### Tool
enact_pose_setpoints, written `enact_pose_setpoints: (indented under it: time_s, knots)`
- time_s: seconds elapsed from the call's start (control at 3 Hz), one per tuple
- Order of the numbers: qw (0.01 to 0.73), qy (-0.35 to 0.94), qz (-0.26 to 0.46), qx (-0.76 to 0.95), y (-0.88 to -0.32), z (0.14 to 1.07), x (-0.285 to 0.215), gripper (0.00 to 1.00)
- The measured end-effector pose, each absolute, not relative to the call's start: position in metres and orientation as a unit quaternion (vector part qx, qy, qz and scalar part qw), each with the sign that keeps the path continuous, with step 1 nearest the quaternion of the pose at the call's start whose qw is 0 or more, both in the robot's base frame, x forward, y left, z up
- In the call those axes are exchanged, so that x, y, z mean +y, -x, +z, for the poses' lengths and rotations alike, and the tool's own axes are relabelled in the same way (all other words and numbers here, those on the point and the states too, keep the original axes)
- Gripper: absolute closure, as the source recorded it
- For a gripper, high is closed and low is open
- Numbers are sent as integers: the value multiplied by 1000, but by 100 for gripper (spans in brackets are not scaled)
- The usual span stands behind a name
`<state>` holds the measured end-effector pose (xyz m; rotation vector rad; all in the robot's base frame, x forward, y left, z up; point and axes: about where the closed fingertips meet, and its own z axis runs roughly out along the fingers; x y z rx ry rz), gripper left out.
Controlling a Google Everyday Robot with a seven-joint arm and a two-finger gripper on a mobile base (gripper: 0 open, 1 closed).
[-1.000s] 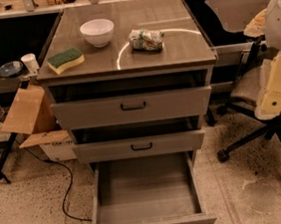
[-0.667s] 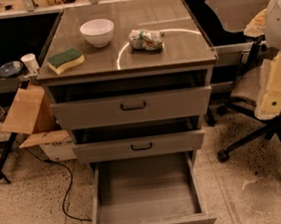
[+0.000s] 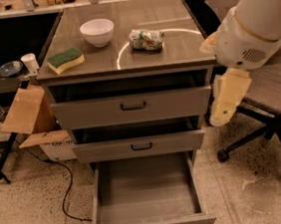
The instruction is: Open top drawer
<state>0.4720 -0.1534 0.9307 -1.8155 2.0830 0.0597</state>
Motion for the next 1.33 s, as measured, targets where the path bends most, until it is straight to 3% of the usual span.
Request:
enact_pose_setpoints:
  time_s: [0.67,1.0,1.33]
  knots:
    - [188,690,83,694,-548,827,-9,0]
    - [186,685,99,697,-572,799,28,0]
    - [186,685,99,697,-572,799,28,0]
